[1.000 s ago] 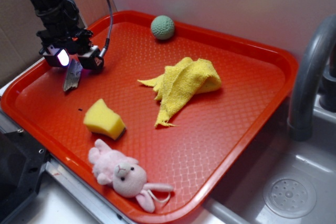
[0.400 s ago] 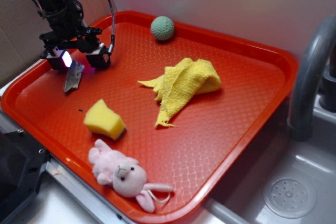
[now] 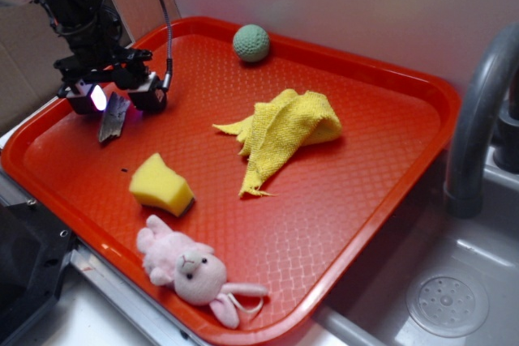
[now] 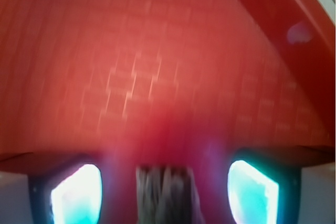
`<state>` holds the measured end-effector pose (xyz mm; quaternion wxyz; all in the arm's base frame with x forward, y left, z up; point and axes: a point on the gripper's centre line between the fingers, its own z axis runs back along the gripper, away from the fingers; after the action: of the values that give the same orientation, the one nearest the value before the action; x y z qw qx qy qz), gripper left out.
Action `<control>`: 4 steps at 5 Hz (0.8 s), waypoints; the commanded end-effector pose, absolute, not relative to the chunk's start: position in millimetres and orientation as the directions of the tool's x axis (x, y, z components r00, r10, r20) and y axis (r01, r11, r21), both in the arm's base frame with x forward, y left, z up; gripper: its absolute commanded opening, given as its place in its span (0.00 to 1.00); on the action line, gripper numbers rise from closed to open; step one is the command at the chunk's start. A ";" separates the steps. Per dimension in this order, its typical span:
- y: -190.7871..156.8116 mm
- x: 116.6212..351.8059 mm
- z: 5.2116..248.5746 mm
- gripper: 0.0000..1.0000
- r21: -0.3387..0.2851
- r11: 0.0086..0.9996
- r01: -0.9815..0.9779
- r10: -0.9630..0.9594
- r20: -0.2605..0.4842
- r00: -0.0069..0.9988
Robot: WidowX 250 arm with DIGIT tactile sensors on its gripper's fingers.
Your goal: Grab the wood chip.
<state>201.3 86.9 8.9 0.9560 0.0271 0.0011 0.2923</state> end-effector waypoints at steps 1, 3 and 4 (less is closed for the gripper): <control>86.3 171.4 9.7 1.00 0.041 0.842 -0.539 0.540 -0.017 0.842; 75.8 163.4 9.9 1.00 0.038 0.854 -0.519 0.520 -0.026 0.854; 76.7 165.7 7.6 0.60 0.043 0.847 -0.530 0.532 -0.025 0.847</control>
<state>186.6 78.8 7.7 0.9586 0.0192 0.0003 0.2842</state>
